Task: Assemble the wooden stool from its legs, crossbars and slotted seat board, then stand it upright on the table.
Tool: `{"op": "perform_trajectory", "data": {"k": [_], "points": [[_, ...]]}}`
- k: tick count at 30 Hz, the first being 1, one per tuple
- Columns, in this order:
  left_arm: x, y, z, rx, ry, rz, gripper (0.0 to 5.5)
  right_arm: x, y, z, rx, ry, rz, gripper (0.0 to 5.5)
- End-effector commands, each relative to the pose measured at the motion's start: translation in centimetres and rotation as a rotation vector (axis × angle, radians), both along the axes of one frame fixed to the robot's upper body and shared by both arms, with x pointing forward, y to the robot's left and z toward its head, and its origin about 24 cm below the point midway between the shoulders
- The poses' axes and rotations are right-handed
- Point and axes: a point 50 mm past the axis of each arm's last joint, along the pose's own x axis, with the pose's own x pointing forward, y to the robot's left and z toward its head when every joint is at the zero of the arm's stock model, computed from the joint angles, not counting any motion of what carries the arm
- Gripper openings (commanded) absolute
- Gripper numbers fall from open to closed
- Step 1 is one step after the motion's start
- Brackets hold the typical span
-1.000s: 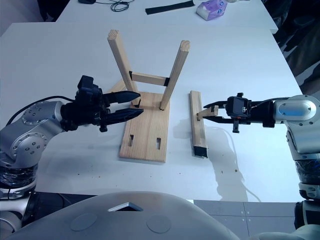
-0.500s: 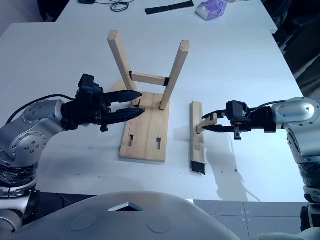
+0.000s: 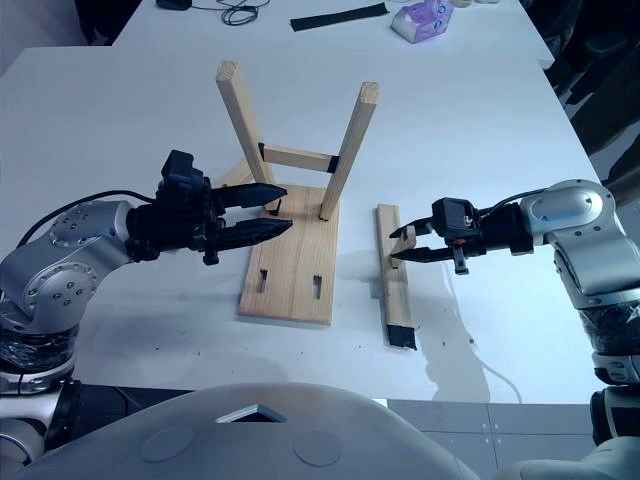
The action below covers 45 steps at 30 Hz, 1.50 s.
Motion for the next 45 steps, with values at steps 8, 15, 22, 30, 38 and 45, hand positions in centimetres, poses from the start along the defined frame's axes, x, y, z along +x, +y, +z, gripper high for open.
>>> {"op": "perform_trajectory", "data": {"k": [8,15,22,30,38,45], "points": [[0.8,0.1,0.6,0.016,-0.006,-0.043,2.51,-3.6,0.8,-8.9,0.026,0.174,-0.235,2.37],[1.2,0.4,0.7,0.027,-0.013,-0.048,2.51,-3.7,0.0,-10.6,0.034,0.135,-0.310,3.30],[1.2,0.4,0.7,0.021,-0.024,-0.032,2.51,-2.0,-0.3,-7.0,0.150,0.041,-0.364,3.48],[1.0,0.6,0.6,0.015,-0.035,-0.009,2.51,-1.4,-0.1,-2.9,0.228,-0.001,-0.358,3.48],[0.8,0.6,0.7,0.004,-0.049,-0.002,2.51,-2.2,0.2,0.5,0.270,0.008,-0.327,3.48],[0.8,0.7,0.6,-0.003,-0.052,0.015,2.51,-2.2,1.5,5.0,0.468,-0.001,-0.286,3.17]]}}
